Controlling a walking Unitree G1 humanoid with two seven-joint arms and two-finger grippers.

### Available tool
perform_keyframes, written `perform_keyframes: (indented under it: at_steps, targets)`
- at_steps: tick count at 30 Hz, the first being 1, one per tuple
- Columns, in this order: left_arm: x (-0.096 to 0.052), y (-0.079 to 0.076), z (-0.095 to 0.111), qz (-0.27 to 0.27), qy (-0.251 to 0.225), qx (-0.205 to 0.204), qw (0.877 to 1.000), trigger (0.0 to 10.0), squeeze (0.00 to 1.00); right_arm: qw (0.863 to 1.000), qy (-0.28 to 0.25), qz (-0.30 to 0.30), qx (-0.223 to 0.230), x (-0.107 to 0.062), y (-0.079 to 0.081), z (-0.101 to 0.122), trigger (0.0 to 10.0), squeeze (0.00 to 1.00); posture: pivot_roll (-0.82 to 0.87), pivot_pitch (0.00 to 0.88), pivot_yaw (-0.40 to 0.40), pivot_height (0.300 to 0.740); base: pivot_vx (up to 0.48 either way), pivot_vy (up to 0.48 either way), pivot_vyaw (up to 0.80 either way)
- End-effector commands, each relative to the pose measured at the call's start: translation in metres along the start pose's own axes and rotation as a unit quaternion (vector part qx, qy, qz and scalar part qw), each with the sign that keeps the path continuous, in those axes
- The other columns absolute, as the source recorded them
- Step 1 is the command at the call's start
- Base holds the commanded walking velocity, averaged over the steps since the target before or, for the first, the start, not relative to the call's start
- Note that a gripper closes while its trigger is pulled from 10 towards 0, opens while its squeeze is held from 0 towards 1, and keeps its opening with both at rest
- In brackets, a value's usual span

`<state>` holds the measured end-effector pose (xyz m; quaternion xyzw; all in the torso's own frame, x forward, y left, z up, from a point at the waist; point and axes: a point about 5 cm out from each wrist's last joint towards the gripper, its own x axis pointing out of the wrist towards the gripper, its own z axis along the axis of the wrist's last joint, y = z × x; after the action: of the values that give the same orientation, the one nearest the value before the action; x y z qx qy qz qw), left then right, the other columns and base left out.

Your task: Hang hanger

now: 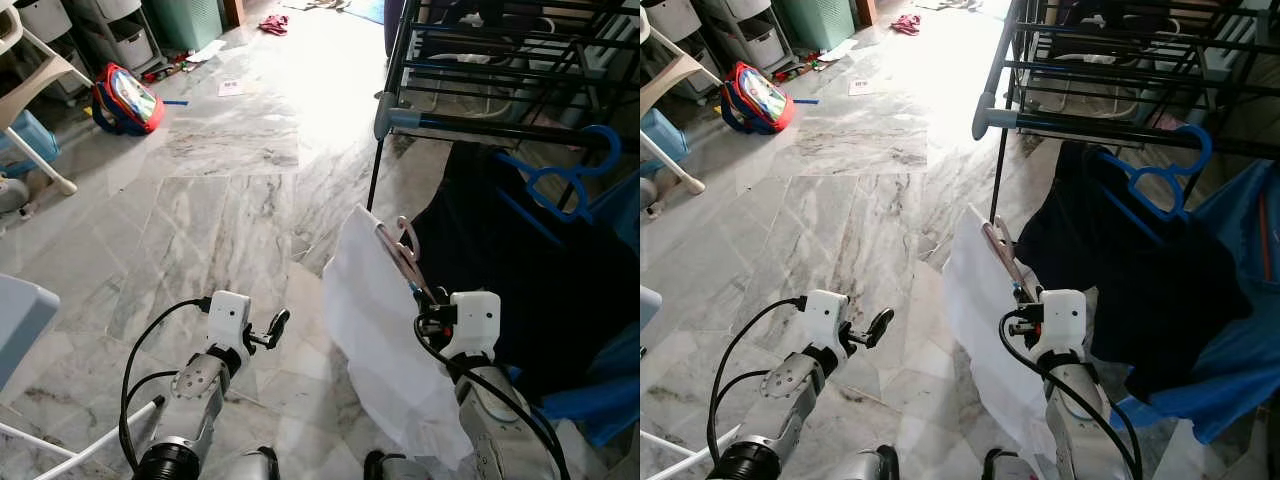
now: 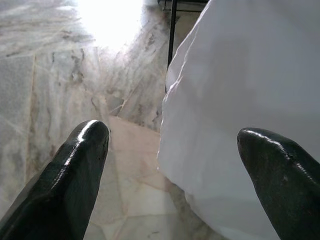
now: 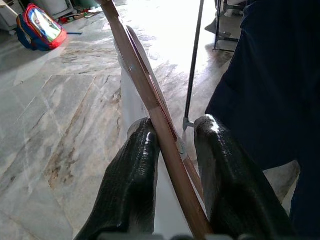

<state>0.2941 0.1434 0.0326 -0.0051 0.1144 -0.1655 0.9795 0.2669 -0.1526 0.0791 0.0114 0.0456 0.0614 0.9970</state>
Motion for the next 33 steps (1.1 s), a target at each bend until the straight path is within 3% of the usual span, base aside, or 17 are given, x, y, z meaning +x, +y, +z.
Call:
perform_keyframes:
  at_steps: [1,9,16,23,28,33]
  targets:
    - [-0.006,0.009,-0.008,0.017,0.016,0.013,1.0,10.0,0.0,0.999,-0.029,0.016,-0.002,0.002,0.009,0.01,10.0,0.0,0.01,0.162,0.033,0.74,0.0,0.0,0.0]
    - [-0.003,0.014,0.0,0.055,-0.007,0.003,0.998,10.0,0.0,0.997,-0.024,0.07,-0.013,0.008,0.017,0.009,10.0,0.0,0.06,0.149,0.007,0.74,0.0,0.0,0.7]
    - [0.004,-0.002,-0.005,0.045,0.004,0.006,0.999,10.0,0.0,0.998,-0.033,0.053,-0.004,0.013,0.007,0.019,10.0,0.0,0.02,0.167,-0.003,0.74,0.0,0.0,0.7]
    - [0.004,0.005,-0.004,0.05,0.007,0.008,0.999,10.0,0.0,0.999,-0.033,0.039,-0.007,0.008,0.006,0.018,10.0,0.0,-0.02,0.161,0.012,0.74,-0.139,0.0,0.0]
    - [0.008,0.002,-0.003,0.046,0.009,0.009,0.999,10.0,0.0,0.999,-0.036,0.029,-0.003,0.003,0.0,0.021,10.0,0.0,-0.03,0.145,-0.003,0.74,-0.25,0.0,0.0]
    - [0.011,0.005,0.0,0.057,0.008,0.002,0.998,10.0,0.0,0.999,-0.035,0.032,-0.015,0.007,-0.003,0.022,10.0,0.0,-0.04,0.144,0.0,0.74,-0.284,0.0,0.0]
